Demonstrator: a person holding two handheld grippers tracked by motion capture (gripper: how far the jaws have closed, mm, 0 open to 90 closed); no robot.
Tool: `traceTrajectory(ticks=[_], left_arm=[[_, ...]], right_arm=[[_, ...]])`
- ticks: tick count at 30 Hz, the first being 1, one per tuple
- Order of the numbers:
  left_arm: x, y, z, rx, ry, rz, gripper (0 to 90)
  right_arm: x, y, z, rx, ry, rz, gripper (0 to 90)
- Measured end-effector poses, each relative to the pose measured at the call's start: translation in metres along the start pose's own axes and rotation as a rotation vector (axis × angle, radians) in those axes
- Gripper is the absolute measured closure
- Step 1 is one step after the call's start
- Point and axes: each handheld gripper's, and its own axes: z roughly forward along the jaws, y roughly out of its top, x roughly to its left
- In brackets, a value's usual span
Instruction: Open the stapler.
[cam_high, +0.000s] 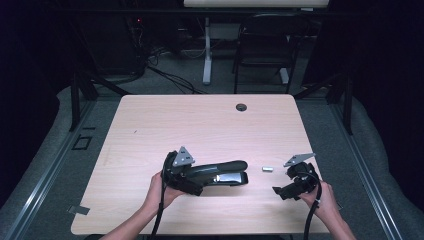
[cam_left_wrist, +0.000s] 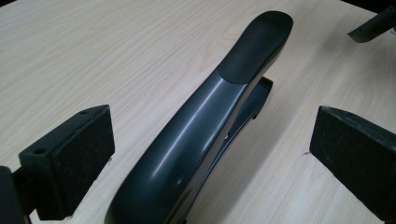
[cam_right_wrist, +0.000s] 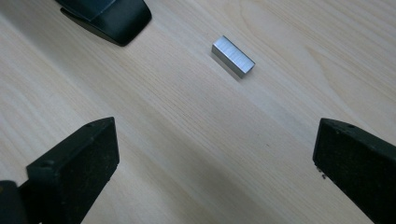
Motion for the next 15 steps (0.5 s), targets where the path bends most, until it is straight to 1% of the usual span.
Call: traceTrajectory(ticks=[1, 3, 4, 5, 7, 8, 9, 10, 11, 13, 15], left_arm=[[-0.002, 0.0, 0.0, 0.008, 0.002, 0.006, 0.0], [-0.005, 0.0, 0.0, 0.004, 0.008, 0.006, 0.1], [-0.006, 0.0, 0.0, 0.004, 0.01, 0.006, 0.1], [-0.007, 0.0, 0.0, 0.004, 0.008, 0.007, 0.0], [-0.01, -0.001, 0.0, 0.006, 0.004, 0.007, 0.0], [-0.012, -0.001, 0.001, -0.003, 0.008, 0.005, 0.0], [-0.013, -0.001, 0.001, 0.004, 0.018, 0.01, 0.0], [-0.015, -0.002, 0.002, 0.004, 0.026, 0.014, 0.0], [-0.018, -0.002, 0.002, -0.003, 0.037, 0.016, 0.0], [-0.021, -0.001, 0.002, -0.01, 0.042, 0.024, 0.1], [-0.025, -0.001, 0.002, -0.015, 0.037, 0.03, 0.5]], right_arm=[[0.001, 0.001, 0.0, 0.0, 0.0, -0.007, 1.7], [0.004, 0.002, 0.001, -0.009, 0.011, -0.003, 3.5], [0.004, 0.003, 0.001, 0.004, 0.012, -0.012, 3.6], [0.007, 0.004, 0.001, 0.001, 0.01, -0.013, 4.1], [0.01, 0.006, 0.002, -0.013, 0.021, -0.012, 5.0], [0.011, 0.006, 0.002, -0.013, 0.015, -0.013, 5.4], [0.012, 0.007, 0.002, -0.019, 0.022, -0.014, 6.1], [0.014, 0.008, 0.002, -0.024, 0.027, -0.008, 8.2], [0.015, 0.01, 0.002, -0.018, 0.027, -0.014, 13.4], [0.02, 0.012, 0.003, -0.029, 0.034, -0.017, 14.5], [0.026, 0.014, 0.004, -0.03, 0.048, -0.029, 16.1]])
